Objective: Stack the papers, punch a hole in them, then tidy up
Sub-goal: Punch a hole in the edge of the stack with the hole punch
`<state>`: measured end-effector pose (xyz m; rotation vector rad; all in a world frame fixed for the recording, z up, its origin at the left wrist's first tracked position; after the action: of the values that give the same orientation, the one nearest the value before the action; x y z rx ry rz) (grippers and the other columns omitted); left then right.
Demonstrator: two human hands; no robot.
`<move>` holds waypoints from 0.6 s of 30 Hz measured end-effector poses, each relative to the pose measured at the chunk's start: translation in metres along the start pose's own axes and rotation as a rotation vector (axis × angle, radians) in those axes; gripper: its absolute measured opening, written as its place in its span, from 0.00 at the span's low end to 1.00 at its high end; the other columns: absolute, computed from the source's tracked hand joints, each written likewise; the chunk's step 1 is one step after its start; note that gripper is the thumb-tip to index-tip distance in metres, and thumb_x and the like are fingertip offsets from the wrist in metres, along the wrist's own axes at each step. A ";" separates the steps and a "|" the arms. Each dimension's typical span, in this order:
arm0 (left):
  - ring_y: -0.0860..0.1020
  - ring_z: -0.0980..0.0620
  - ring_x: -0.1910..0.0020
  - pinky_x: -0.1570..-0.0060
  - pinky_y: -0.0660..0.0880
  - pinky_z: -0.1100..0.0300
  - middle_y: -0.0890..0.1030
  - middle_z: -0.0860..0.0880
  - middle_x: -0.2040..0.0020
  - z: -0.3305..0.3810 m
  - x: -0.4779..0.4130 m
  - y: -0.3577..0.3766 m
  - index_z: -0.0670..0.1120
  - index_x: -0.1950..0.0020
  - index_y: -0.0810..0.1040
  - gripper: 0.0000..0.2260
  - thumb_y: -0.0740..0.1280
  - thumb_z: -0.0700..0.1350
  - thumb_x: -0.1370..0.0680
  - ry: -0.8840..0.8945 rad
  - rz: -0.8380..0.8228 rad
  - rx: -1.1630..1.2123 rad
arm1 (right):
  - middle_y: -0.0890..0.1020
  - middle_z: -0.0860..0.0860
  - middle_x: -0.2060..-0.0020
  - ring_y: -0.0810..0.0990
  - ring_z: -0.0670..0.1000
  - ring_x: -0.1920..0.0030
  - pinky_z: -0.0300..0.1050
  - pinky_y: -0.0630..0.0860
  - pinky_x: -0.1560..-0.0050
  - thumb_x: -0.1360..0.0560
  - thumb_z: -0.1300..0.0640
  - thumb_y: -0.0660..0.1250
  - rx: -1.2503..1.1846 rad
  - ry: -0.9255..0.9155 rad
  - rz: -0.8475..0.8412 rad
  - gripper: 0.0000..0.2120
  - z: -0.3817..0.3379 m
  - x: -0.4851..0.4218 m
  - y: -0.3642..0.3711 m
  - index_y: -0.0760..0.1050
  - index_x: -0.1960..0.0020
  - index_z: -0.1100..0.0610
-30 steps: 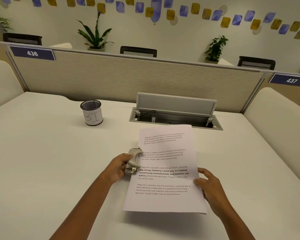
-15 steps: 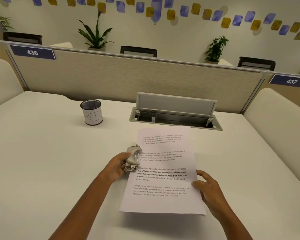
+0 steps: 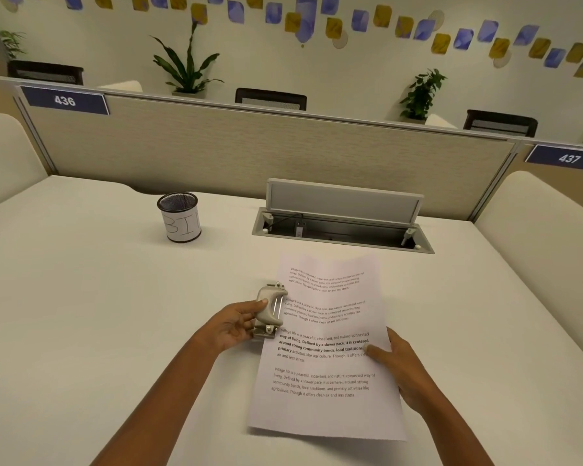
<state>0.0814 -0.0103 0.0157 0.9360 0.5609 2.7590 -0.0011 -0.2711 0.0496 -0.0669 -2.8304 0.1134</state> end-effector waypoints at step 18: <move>0.80 0.54 0.76 0.70 0.78 0.63 0.83 0.47 0.73 -0.006 -0.003 0.006 0.43 0.56 0.77 0.04 0.63 0.39 0.24 0.016 -0.014 0.021 | 0.85 0.52 0.55 0.84 0.54 0.59 0.47 0.83 0.61 0.26 0.66 0.65 -0.165 -0.022 0.077 0.11 0.008 -0.001 -0.013 0.76 0.49 0.53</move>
<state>0.0798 -0.0187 0.0116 0.9118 0.5983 2.7561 -0.0033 -0.2843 0.0433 -0.2118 -2.8540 -0.1036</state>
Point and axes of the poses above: each hand's wrist, its own x-axis away from the middle knuckle, its own y-axis out of the palm, z = x × y, the point moved 5 cm from there along -x, towards the middle knuckle
